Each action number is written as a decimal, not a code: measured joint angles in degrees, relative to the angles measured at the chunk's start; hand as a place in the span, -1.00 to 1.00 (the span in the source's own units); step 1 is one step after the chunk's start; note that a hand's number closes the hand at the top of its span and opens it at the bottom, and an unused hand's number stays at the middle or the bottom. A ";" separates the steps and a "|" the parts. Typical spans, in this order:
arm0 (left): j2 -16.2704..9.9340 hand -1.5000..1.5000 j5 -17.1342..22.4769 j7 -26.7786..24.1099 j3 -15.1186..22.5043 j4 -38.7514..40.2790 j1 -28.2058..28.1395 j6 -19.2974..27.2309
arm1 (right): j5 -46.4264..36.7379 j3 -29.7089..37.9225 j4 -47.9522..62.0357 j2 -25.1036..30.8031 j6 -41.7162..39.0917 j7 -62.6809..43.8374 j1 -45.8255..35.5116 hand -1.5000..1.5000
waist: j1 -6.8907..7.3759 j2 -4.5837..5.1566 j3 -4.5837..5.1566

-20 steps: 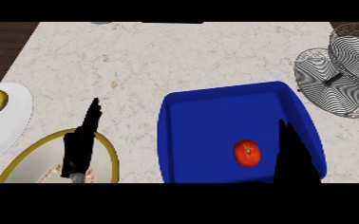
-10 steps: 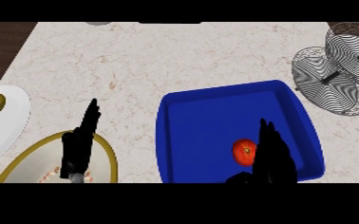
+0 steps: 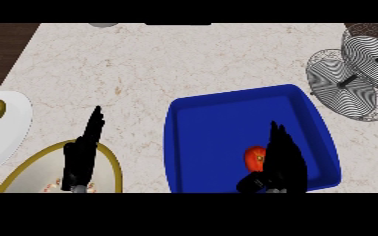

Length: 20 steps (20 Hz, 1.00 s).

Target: Pick the tomato from the tray and place it in the tiered basket

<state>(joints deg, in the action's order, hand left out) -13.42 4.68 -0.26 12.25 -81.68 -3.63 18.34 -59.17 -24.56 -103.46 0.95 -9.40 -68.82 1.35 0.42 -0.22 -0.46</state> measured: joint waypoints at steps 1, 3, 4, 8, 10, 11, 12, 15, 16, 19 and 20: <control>0.24 0.00 -0.18 0.20 0.07 -0.11 0.00 0.26 | 0.57 0.66 0.37 -0.05 -0.39 0.03 -0.73 -1.00 | 0.01 0.01 -0.01; 0.42 0.00 -0.47 0.45 0.03 0.11 0.07 0.51 | 0.80 1.24 1.31 -0.14 -0.83 0.50 -0.40 -1.00 | -0.11 -0.01 -0.05; 0.29 0.00 -0.42 0.23 -0.11 0.32 0.14 0.22 | 1.52 1.42 1.97 -0.16 -0.87 0.33 -0.93 -1.00 | -0.08 0.00 -0.06; 0.23 0.00 -0.48 0.54 -0.28 -0.25 -0.09 -0.03 | 3.50 2.03 3.79 -0.22 -0.76 0.33 -0.60 -1.00 | -0.13 -0.01 -0.01; 0.36 0.00 -0.56 0.85 -0.39 -0.14 -0.07 0.00 | 4.13 2.15 4.04 -0.23 -0.75 0.33 -0.43 -1.00 | -0.19 -0.02 -0.04; 0.07 0.00 -0.15 0.47 -0.79 0.27 -0.01 -0.63 | 4.53 2.85 4.63 -0.24 -0.88 0.63 -0.83 -1.00 | -0.19 -0.04 -0.08; -0.11 0.00 0.19 0.62 -0.95 0.18 -0.08 -1.09 | 5.12 3.41 5.32 -0.25 -0.97 0.66 -1.52 -1.00 | -0.14 -0.03 -0.09; 0.13 0.00 -0.05 0.62 -0.95 -0.47 -0.58 -0.94 | 5.55 3.32 7.36 -0.28 -0.16 1.19 -1.05 -1.00 | -0.13 -0.04 -0.07; 0.23 0.00 -0.09 0.91 -1.15 -0.16 -0.35 -0.79 | 5.94 3.82 7.31 -0.29 -0.27 1.44 -1.25 -1.00 | -0.17 -0.04 -0.11; 0.60 0.00 -0.91 0.42 -0.96 -0.21 -0.49 -0.51 | 5.96 4.28 9.27 -0.31 0.43 2.02 -1.65 1.00 | -0.19 -0.07 -0.10; 0.57 0.00 -1.14 0.64 -0.94 -0.28 -0.49 -0.57 | 5.76 3.78 9.13 -0.25 0.76 2.04 -1.44 1.00 | -0.22 -0.10 -0.06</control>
<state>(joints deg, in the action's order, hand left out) -12.85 3.53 0.39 11.31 -81.97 -4.12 17.77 -53.41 -20.78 -94.32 0.70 -8.63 -66.78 -0.09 0.20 -0.31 -0.52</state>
